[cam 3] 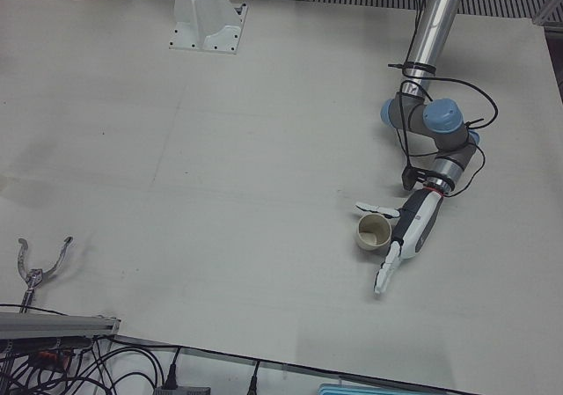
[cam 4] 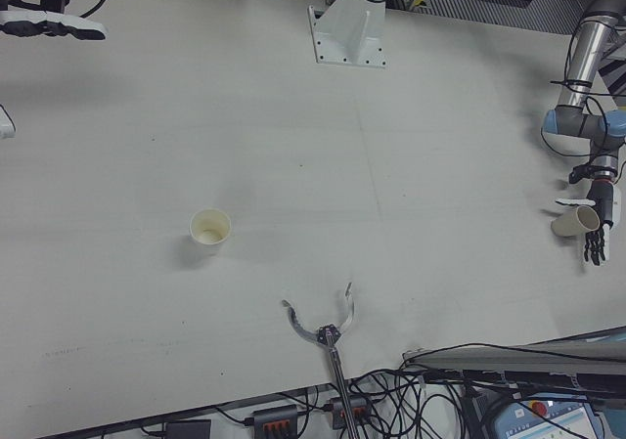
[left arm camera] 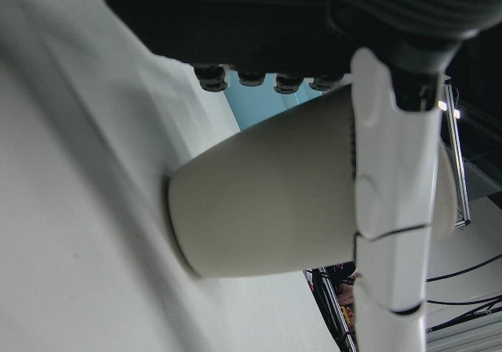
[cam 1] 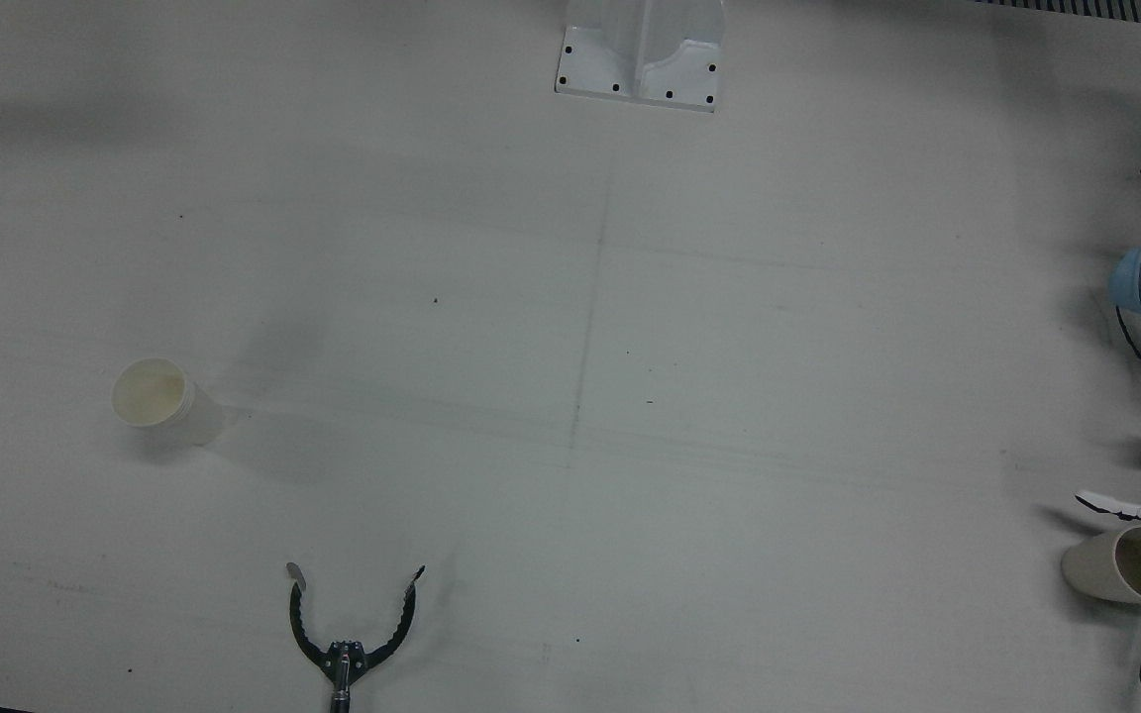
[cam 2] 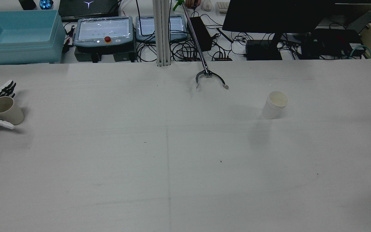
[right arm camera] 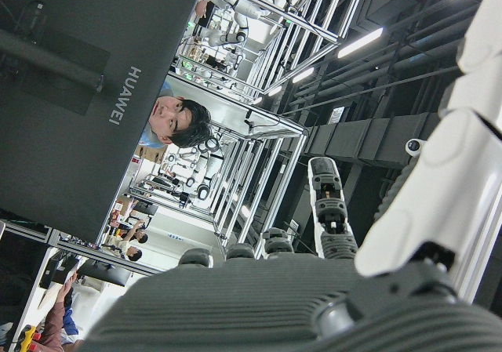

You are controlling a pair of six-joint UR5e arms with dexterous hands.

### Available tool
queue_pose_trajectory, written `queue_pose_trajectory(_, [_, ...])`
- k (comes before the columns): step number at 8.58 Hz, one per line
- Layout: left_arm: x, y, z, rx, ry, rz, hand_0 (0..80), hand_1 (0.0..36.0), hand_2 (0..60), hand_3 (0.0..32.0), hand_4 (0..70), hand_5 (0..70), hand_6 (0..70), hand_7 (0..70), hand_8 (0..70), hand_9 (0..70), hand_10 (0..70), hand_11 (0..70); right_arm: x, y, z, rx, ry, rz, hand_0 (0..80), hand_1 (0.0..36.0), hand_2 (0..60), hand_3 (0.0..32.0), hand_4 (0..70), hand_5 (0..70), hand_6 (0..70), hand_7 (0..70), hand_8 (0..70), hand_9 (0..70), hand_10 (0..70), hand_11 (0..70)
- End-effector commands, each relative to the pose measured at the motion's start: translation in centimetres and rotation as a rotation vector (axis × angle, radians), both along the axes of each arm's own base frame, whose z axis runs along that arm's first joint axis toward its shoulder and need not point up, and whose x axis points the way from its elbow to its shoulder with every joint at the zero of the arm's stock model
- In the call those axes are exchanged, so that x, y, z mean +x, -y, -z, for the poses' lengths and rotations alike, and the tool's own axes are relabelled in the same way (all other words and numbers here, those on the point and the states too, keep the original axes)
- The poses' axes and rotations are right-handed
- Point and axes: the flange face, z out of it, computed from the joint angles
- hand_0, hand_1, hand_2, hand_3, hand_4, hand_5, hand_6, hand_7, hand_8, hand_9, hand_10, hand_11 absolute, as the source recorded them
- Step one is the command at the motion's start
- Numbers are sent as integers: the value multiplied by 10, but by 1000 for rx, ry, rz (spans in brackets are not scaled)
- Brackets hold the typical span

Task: Pour water
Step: 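Lift the beige cup with the left hand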

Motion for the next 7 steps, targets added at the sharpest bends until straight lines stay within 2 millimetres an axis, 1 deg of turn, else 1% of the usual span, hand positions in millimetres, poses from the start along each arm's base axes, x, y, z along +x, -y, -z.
queue_pose_trajectory(1, [-4, 0, -3, -25, 12, 12, 616, 209, 0, 0, 438, 204, 1, 71, 0, 1, 34, 67, 0, 1, -4, -9, -2, 0, 430, 97, 112, 34, 121, 102, 30, 59, 0, 0, 0, 0])
queue_pose_trajectory(2, [-7, -2, -6, -47, 8, 26, 630, 201, 0, 0, 579, 361, 29, 127, 0, 11, 46, 82, 0, 1, -6, -10, -3, 0, 430, 97, 112, 34, 120, 100, 30, 58, 0, 0, 0, 0])
queue_pose_trajectory(3, [-9, -3, -6, -75, 4, 26, 647, 198, 0, 0, 592, 422, 50, 154, 0, 16, 47, 85, 0, 2, -9, -16, -5, -1, 429, 97, 112, 34, 118, 100, 30, 57, 0, 0, 0, 0])
queue_pose_trajectory(4, [-11, -4, -8, -104, -7, 25, 791, 218, 0, 0, 575, 450, 66, 168, 3, 19, 48, 89, 0, 3, -9, -16, -5, -1, 430, 97, 112, 34, 118, 101, 30, 56, 0, 0, 0, 0])
queue_pose_trajectory(5, [-13, -5, -9, -122, -15, 34, 766, 218, 0, 0, 576, 436, 67, 164, 3, 18, 46, 86, 0, 3, -8, -15, -4, -1, 430, 98, 115, 32, 125, 101, 31, 58, 0, 0, 0, 0])
queue_pose_trajectory(6, [-13, -5, -9, -124, -16, 37, 775, 223, 0, 0, 573, 432, 72, 173, 4, 20, 48, 88, 0, 3, -8, -15, -4, -3, 430, 98, 119, 32, 127, 102, 31, 60, 0, 0, 0, 0])
queue_pose_trajectory(7, [-14, -5, -6, -139, -19, 39, 800, 227, 0, 0, 567, 444, 87, 204, 20, 47, 54, 98, 1, 3, -9, -16, -5, -4, 430, 99, 121, 32, 129, 102, 32, 60, 0, 0, 0, 0])
